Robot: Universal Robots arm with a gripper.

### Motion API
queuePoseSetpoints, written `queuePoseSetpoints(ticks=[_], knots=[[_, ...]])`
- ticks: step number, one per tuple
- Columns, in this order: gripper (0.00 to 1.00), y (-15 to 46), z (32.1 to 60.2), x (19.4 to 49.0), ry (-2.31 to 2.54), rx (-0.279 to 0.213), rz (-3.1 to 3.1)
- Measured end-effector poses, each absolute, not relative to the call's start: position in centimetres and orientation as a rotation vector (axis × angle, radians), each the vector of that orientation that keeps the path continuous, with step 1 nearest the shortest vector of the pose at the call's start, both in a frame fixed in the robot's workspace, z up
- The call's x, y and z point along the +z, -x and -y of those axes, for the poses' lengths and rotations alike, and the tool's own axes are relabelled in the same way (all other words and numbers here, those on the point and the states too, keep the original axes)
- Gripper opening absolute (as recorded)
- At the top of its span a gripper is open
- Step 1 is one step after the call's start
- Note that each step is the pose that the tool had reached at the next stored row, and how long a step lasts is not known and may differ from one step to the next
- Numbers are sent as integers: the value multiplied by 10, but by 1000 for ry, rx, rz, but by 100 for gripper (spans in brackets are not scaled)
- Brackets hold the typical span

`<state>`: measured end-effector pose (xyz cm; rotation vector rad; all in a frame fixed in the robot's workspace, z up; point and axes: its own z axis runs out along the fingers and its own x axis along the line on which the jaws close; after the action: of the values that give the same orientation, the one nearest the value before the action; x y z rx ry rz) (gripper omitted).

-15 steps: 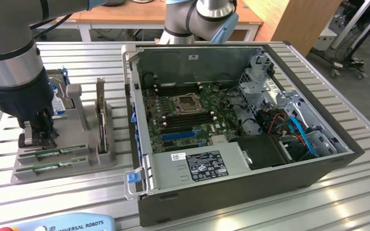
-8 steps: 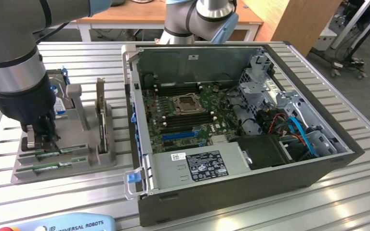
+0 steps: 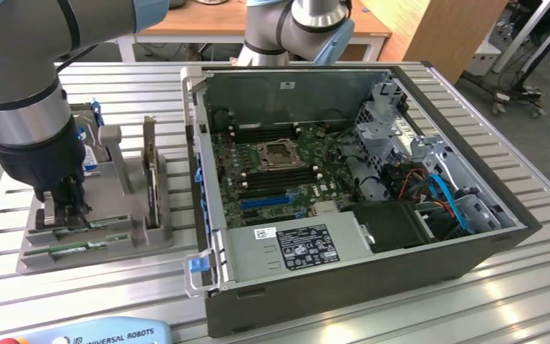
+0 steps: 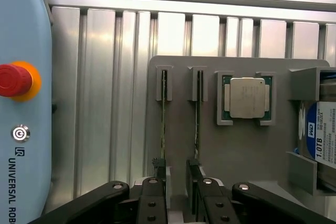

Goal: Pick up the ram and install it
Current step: 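Pick up the ram and move it above insertion slot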

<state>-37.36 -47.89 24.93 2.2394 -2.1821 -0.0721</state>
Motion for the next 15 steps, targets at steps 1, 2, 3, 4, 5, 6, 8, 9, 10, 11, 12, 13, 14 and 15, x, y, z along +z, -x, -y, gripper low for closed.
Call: queuePoseSetpoints(ticks=[1,2,3,4,5,6,8,9,10,11,12,13,14,15], knots=[[29,374,479,249,-2239,-72,2182],[29,374,479,249,-2239,-72,2182],[29,374,479,249,-2239,-72,2182],[29,374,479,249,-2239,-72,2182],[29,374,479,249,-2239,-72,2183],[29,374,480,249,-2240,-72,2182],[29,374,480,249,-2239,-72,2182],[29,374,480,249,-2239,-72,2182],[29,374,480,249,-2239,-72,2182],[29,374,480,249,-2239,-72,2182],[29,374,480,249,-2239,-72,2182],[29,374,481,249,-2240,-72,2182],[29,373,481,249,-2240,-72,2182],[29,373,482,249,-2240,-72,2182]])
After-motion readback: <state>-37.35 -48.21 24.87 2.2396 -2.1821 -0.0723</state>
